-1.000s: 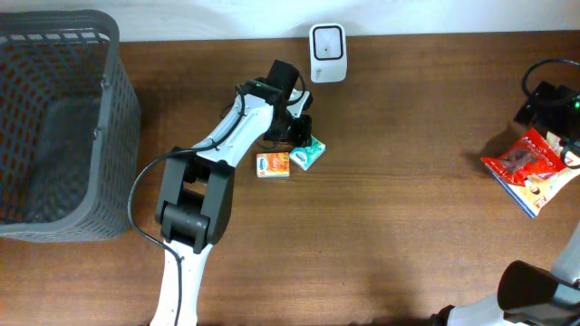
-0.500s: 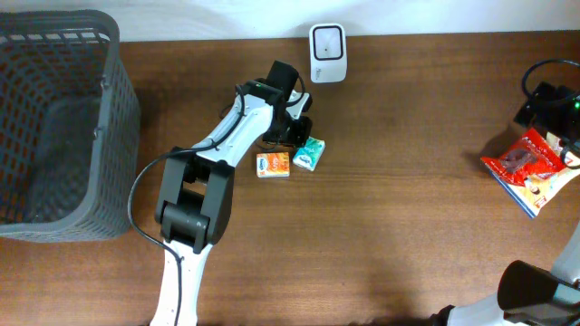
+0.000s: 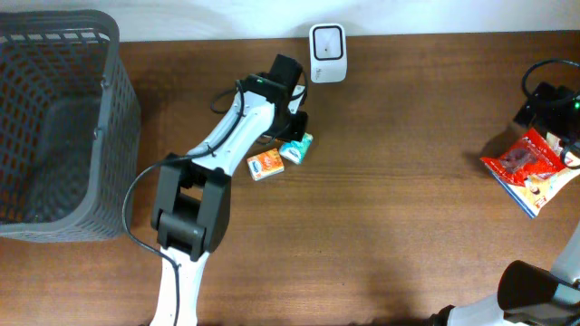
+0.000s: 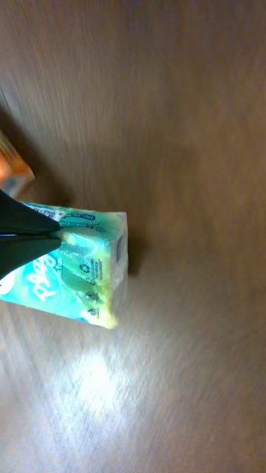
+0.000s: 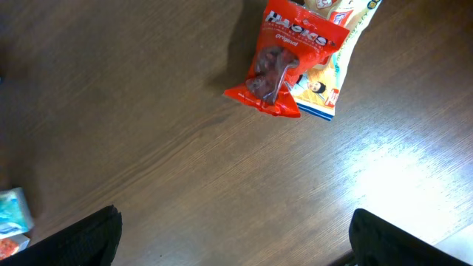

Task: Scan the item barcode
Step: 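Raise the green tissue pack with the left gripper to the scanner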

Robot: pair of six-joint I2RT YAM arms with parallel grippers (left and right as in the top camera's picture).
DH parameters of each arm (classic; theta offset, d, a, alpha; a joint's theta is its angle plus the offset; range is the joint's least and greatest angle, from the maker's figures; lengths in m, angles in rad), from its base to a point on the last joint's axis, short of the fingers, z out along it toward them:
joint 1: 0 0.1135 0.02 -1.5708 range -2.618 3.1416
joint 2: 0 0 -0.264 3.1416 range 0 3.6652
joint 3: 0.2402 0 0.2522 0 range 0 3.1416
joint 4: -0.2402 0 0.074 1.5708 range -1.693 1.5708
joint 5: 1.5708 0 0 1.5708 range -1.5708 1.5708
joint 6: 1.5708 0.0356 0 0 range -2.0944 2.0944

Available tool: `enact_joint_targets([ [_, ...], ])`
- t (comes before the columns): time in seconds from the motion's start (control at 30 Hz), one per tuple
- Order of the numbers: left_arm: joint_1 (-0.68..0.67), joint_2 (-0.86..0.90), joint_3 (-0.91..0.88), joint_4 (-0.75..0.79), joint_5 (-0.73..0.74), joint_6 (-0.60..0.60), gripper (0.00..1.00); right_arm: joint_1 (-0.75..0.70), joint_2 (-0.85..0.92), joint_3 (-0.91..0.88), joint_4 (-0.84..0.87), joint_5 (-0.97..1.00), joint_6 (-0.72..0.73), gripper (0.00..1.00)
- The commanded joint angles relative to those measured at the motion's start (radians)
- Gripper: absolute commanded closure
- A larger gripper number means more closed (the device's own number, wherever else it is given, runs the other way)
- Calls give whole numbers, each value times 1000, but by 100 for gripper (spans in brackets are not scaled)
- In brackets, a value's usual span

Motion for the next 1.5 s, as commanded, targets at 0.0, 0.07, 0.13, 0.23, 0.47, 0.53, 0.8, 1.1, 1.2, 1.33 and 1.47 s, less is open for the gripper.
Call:
enact_joint_targets([
  [0.0, -82, -60, 28, -3, -490, 13, 100, 6, 6, -5, 3, 2, 1, 2],
  [0.07, -124, -59, 28, 19, -762, 13, 100, 6, 7, -4, 3, 2, 1, 2],
  [0.13, -142, -59, 28, 45, -872, 13, 100, 6, 7, -5, 3, 2, 1, 2],
  [0.23, -149, -54, 27, 79, -907, 13, 100, 6, 7, -5, 1, 2, 1, 2],
  [0.47, -143, 3, -19, 165, -1044, 13, 100, 6, 7, -5, -2, 2, 1, 2],
  [0.53, -143, 35, -19, 167, -1069, 13, 100, 6, 7, -5, -2, 2, 1, 2],
  [0.8, -154, 111, -19, 167, -1066, 13, 100, 6, 7, -5, -2, 2, 1, 2],
  [1.1, -208, 166, -19, 164, -1049, 12, 100, 6, 7, -5, -2, 2, 1, 2],
  [1.2, -228, 166, -19, 166, -1012, 12, 100, 6, 7, -4, -2, 2, 1, 2],
  [1.33, -229, 166, -19, 165, -913, 12, 90, 6, 7, -5, -2, 2, 1, 2],
  [1.47, -219, 163, -17, 161, -902, 12, 82, 6, 7, -5, -2, 2, 1, 2],
])
